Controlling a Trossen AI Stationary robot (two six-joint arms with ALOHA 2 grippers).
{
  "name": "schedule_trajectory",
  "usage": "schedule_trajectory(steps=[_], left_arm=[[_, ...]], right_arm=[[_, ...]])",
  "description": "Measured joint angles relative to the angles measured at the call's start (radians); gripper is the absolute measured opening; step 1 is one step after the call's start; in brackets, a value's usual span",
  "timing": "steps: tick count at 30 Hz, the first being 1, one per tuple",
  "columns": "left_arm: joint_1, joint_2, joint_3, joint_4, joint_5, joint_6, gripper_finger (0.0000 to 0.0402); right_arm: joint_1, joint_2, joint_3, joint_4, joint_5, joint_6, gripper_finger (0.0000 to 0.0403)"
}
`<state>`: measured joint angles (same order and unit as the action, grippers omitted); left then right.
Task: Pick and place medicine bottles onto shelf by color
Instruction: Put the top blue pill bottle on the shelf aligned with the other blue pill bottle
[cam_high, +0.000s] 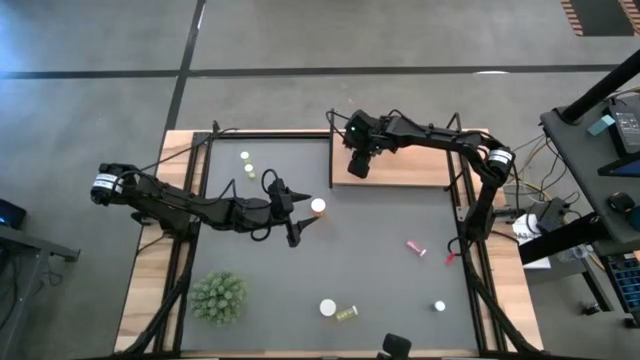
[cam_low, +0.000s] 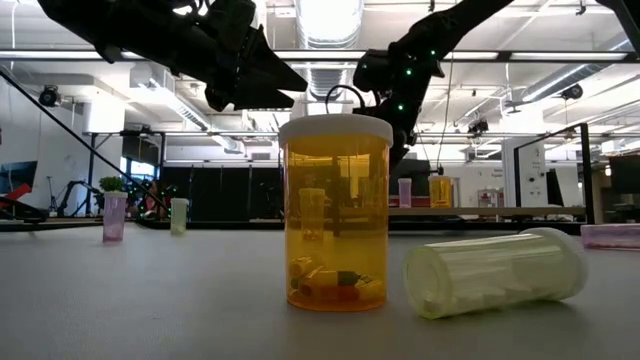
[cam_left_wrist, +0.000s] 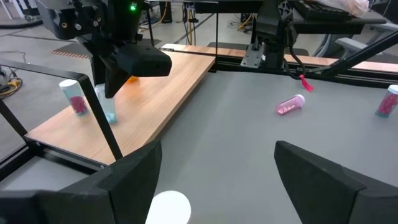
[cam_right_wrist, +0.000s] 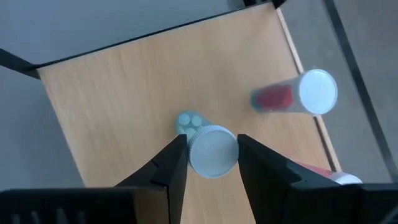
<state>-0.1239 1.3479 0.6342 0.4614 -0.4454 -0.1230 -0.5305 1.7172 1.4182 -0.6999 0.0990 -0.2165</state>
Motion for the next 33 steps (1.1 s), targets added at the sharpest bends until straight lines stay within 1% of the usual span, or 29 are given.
schedule_trajectory(steps=[6, 14, 20, 28, 33], left_arm=[[0.0, 0.0, 0.0, 0.0, 0.0, 0.0, 0.0295], [0.0, 0.0, 0.0, 0.0, 0.0, 0.0, 0.0295], [0.0, 0.0, 0.0, 0.0, 0.0, 0.0, 0.0295], [0.0, 0.0, 0.0, 0.0, 0.0, 0.0, 0.0295], [0.0, 0.0, 0.0, 0.0, 0.0, 0.0, 0.0295]], right_arm=[[-0.001, 0.0, 0.0, 0.002, 0.005, -0.003, 0.0128], [-0.003, 0.0, 0.0, 0.005, 0.006, -0.011, 0.0121], [-0.005, 0.0, 0.0, 0.005, 0.006, -0.019, 0.0127], [-0.005, 0.0, 0.0, 0.009, 0.013, -0.031, 0.0121], [-0.005, 0.0, 0.0, 0.009, 0.016, -0.03, 0.0128]])
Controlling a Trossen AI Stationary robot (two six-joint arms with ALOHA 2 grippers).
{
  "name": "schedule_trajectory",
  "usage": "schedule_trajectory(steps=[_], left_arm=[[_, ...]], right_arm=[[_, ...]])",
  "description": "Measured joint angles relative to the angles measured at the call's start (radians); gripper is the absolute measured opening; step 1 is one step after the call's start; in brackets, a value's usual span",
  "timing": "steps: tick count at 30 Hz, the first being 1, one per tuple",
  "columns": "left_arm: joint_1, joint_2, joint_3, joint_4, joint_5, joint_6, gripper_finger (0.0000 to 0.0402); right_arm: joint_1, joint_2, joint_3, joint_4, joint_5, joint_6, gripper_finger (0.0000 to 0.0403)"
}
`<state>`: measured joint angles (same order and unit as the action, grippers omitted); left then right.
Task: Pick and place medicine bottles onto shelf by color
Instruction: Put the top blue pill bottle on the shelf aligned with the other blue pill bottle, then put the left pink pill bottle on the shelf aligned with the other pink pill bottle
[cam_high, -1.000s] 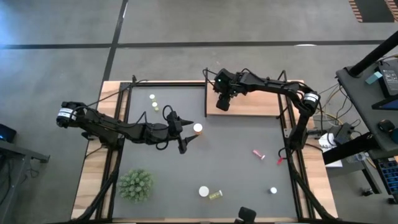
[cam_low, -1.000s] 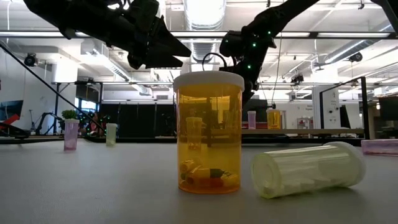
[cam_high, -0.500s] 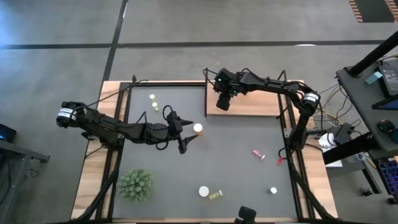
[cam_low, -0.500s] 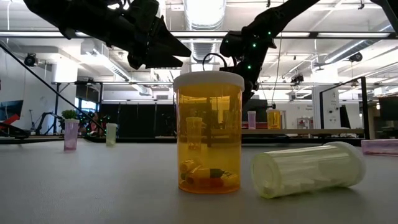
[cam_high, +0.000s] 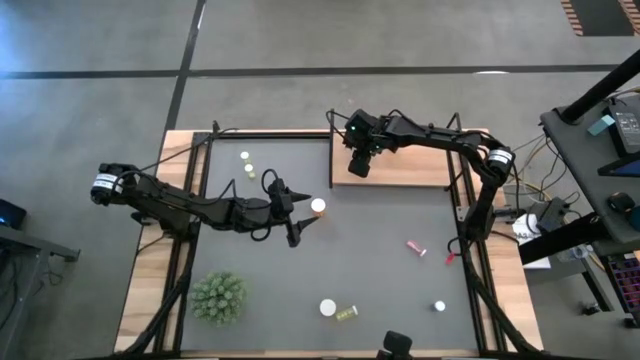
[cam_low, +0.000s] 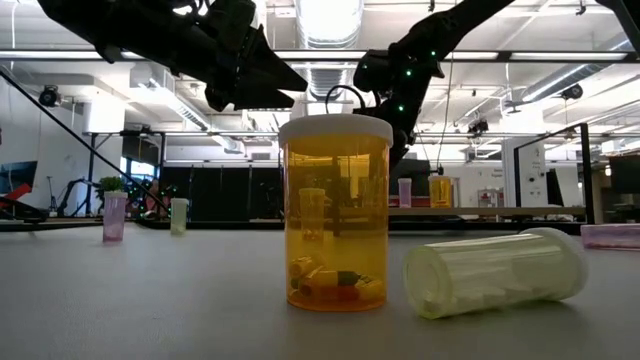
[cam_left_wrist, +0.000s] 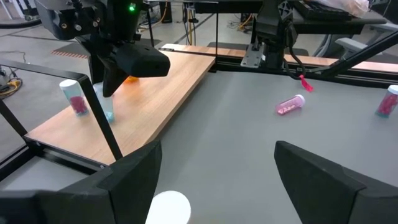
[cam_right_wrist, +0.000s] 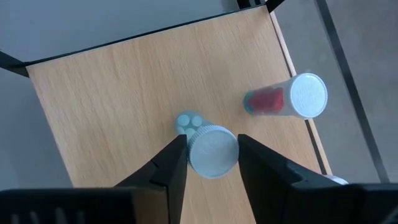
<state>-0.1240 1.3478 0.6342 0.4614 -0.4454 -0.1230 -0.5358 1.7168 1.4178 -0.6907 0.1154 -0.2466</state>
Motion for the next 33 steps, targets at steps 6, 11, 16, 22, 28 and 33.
schedule_trajectory(steps=[6, 11, 16, 22, 28, 33], left_arm=[[0.0, 0.0, 0.0, 0.0, 0.0, 0.0, 0.0295], [0.0, 0.0, 0.0, 0.0, 0.0, 0.0, 0.0295], [0.0, 0.0, 0.0, 0.0, 0.0, 0.0, 0.0295], [0.0, 0.0, 0.0, 0.0, 0.0, 0.0, 0.0295], [0.0, 0.0, 0.0, 0.0, 0.0, 0.0, 0.0295], [0.0, 0.0, -0.001, 0.0, 0.0, 0.0, 0.0295]], right_arm=[[0.0, 0.0, 0.0, -0.004, 0.0, 0.0, 0.0137], [-0.002, 0.0, 0.0, -0.007, 0.0, 0.0, 0.0144], [-0.002, 0.0, 0.0, -0.007, 0.004, 0.0, 0.015], [-0.002, 0.0, 0.0, -0.007, 0.071, 0.002, 0.0151], [-0.002, -0.016, -0.001, -0.017, 0.069, 0.028, 0.0149], [-0.001, -0.049, -0.001, -0.04, 0.068, 0.032, 0.0148]])
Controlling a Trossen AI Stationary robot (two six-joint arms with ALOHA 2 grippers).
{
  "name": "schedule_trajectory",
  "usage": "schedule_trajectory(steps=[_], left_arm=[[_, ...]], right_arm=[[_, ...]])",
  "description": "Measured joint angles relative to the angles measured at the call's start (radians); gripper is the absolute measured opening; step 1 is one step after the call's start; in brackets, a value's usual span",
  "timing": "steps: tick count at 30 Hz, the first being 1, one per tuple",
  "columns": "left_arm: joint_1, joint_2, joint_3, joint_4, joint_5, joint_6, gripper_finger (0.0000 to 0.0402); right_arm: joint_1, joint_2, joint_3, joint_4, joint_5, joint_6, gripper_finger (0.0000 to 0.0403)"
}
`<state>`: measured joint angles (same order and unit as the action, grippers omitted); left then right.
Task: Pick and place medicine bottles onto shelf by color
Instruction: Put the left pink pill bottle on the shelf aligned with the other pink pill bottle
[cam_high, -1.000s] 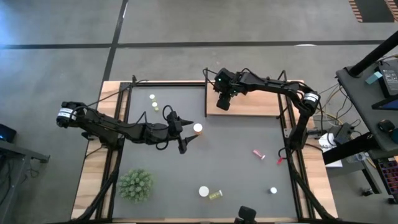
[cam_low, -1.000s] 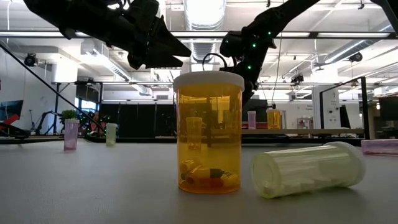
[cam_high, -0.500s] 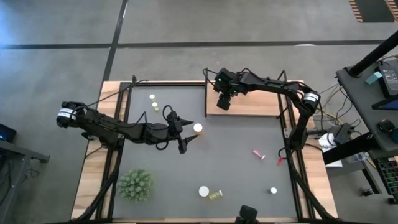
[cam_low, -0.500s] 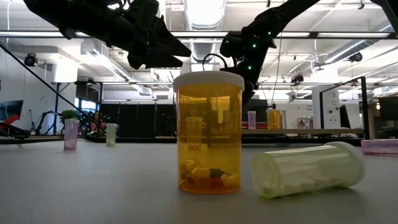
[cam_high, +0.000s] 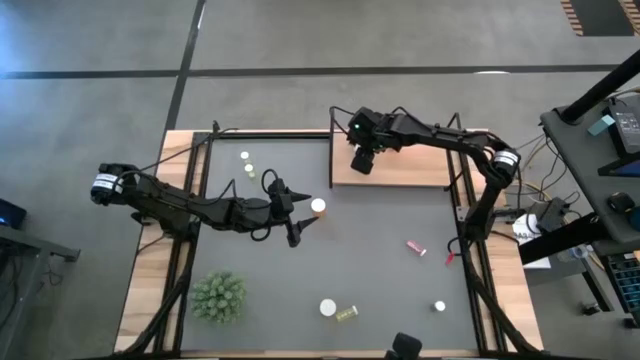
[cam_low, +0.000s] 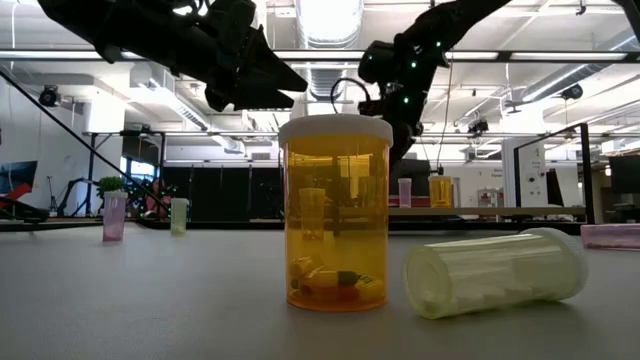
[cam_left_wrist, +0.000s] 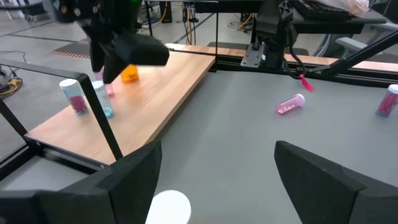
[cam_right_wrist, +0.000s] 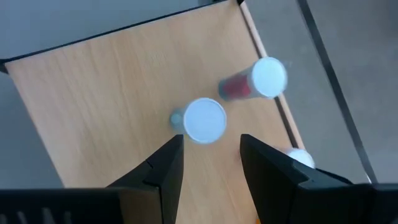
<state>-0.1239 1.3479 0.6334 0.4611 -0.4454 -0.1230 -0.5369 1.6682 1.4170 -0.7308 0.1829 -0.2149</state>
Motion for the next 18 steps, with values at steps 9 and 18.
schedule_trajectory(steps=[9, 18], left_arm=[[0.0, 0.0, 0.025, 0.002, 0.0, -0.002, 0.0295], [0.0, -0.046, 0.057, -0.302, -0.004, -0.125, 0.0295]], right_arm=[[0.007, -0.126, 0.0, -0.03, -0.007, 0.071, 0.0148], [0.066, -0.255, 0.0, -0.147, -0.007, 0.206, 0.0148]])
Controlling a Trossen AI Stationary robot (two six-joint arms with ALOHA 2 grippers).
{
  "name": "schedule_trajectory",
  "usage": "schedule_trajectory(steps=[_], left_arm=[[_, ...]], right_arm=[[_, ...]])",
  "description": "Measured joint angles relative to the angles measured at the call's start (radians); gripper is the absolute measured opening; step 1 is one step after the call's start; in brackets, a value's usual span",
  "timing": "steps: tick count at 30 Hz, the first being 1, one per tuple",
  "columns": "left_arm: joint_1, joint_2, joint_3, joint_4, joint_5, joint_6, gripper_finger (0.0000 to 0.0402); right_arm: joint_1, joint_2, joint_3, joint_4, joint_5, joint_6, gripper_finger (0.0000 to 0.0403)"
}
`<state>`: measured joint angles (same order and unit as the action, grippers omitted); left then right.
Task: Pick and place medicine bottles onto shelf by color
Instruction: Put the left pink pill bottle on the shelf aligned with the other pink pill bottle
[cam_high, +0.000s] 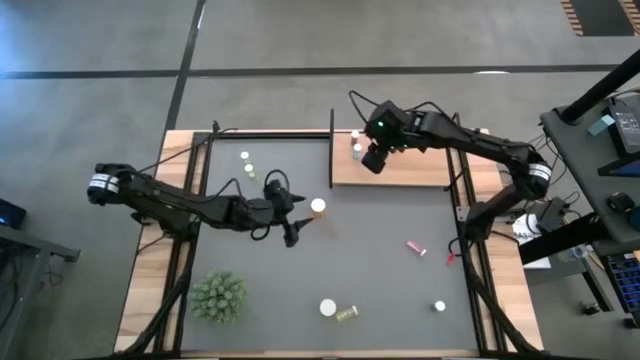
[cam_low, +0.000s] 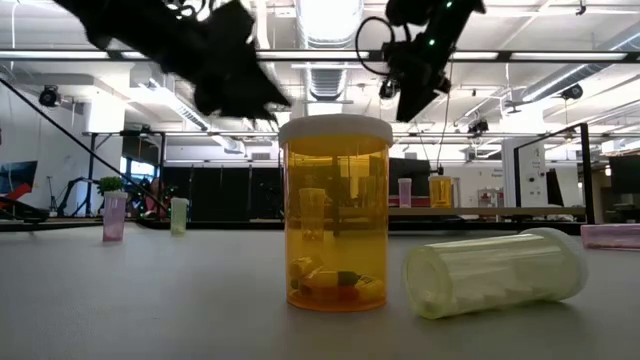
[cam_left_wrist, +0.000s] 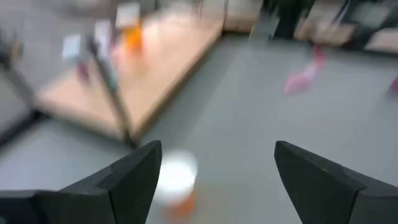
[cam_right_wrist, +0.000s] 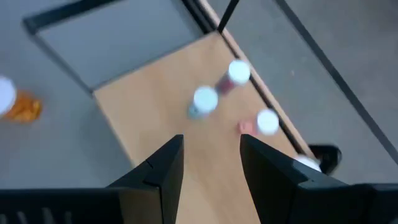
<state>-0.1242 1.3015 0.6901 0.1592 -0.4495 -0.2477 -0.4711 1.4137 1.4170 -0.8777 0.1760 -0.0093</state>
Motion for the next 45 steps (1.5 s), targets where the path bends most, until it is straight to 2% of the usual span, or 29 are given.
schedule_trajectory(steps=[6, 9, 14, 19, 26, 36, 45], left_arm=[[0.0, -0.132, 0.072, -0.621, -0.031, -0.313, 0.0295], [0.0, -0.198, 0.062, -0.814, -0.004, -0.467, 0.0295], [0.0, -0.269, 0.013, -0.991, 0.011, -0.727, 0.0295], [0.0, -0.279, -0.01, -1.049, -0.049, -0.849, 0.0295], [0.0, -0.217, -0.062, -1.061, -0.031, -0.967, 0.0295], [0.0, -0.077, -0.056, -1.058, -0.017, -0.978, 0.0292], [0.0, -0.032, -0.053, -1.053, 0.013, -0.978, 0.0225]], right_arm=[[0.056, -0.061, -0.023, -0.029, 0.0, 0.021, 0.0148], [0.08, -0.073, -0.044, -0.025, 0.0, 0.037, 0.0148], [0.113, -0.073, -0.082, -0.02, 0.0, 0.036, 0.0148], [0.117, -0.064, -0.117, 0.0, 0.001, 0.025, 0.0148], [0.118, -0.056, -0.12, 0.002, 0.002, 0.012, 0.0148], [0.118, -0.057, -0.12, 0.018, 0.007, 0.009, 0.0148], [0.118, -0.057, -0.12, 0.024, 0.007, 0.006, 0.0148]])
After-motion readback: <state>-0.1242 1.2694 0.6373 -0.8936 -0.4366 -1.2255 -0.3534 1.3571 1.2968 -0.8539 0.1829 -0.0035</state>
